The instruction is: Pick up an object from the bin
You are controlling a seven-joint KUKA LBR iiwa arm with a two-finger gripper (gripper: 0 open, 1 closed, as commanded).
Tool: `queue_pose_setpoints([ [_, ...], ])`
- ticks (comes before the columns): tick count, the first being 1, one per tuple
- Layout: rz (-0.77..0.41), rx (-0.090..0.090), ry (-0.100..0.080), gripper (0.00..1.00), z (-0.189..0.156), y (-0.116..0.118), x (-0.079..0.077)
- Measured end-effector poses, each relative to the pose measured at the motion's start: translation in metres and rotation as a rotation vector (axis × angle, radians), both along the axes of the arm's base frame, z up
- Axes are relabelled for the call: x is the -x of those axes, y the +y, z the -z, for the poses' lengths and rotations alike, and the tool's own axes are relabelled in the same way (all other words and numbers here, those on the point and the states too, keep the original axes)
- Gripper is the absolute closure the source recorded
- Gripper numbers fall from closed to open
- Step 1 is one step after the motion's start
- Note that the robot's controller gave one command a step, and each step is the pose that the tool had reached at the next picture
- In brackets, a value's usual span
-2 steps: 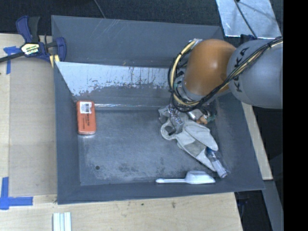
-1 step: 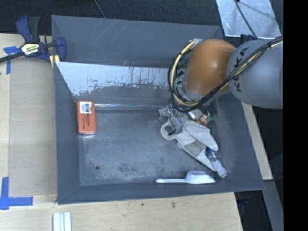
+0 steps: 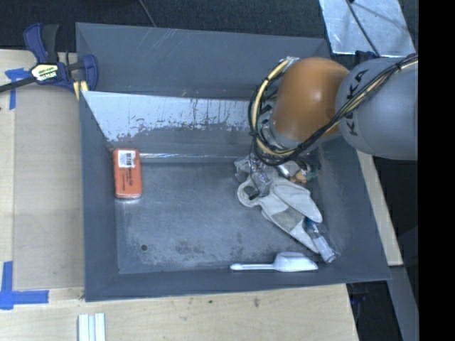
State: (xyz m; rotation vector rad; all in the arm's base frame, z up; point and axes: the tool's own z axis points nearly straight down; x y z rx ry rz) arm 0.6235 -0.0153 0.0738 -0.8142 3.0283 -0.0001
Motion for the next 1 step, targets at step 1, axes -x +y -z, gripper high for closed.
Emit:
queue_pose_setpoints([
  [1, -0.179, 0.001, 0.001, 1.00, -0.0563, -0.0349, 0.0522],
])
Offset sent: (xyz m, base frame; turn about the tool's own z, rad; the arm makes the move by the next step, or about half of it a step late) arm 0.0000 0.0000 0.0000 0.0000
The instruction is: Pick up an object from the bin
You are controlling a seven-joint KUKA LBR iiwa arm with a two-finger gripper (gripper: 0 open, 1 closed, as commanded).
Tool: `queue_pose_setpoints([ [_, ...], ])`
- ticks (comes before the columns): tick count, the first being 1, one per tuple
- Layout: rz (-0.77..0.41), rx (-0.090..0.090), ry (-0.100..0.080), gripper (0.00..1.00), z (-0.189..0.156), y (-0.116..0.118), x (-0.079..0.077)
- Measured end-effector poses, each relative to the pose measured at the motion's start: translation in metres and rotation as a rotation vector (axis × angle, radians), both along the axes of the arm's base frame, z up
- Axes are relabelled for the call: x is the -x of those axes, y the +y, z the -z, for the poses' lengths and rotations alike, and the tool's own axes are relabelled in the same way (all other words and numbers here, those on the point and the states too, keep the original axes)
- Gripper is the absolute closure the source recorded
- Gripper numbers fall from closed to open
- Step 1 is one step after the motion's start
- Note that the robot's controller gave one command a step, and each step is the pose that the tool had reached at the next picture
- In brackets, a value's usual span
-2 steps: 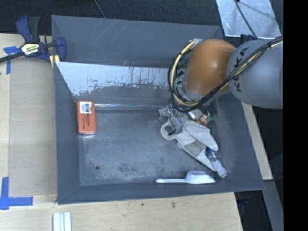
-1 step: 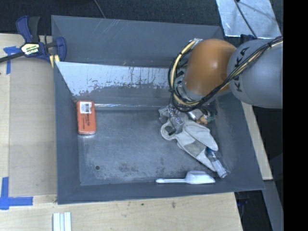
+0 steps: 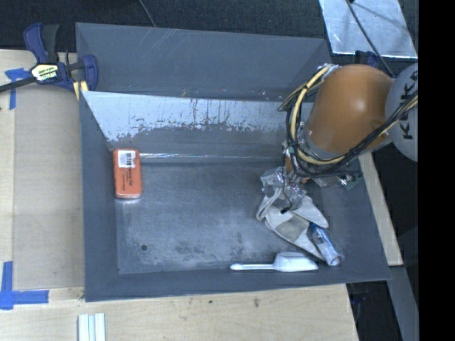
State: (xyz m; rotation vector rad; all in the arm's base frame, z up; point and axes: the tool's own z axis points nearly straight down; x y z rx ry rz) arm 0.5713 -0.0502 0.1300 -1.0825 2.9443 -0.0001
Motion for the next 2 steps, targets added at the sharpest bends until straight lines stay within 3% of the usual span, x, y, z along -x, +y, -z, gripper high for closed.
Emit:
queue_pose_setpoints([
  [1, 0.001, 0.000, 0.000, 1.00, 0.000, 0.000, 0.000],
  [2, 0.017, 0.000, 0.001, 1.00, -0.078, 0.005, -0.012],
])
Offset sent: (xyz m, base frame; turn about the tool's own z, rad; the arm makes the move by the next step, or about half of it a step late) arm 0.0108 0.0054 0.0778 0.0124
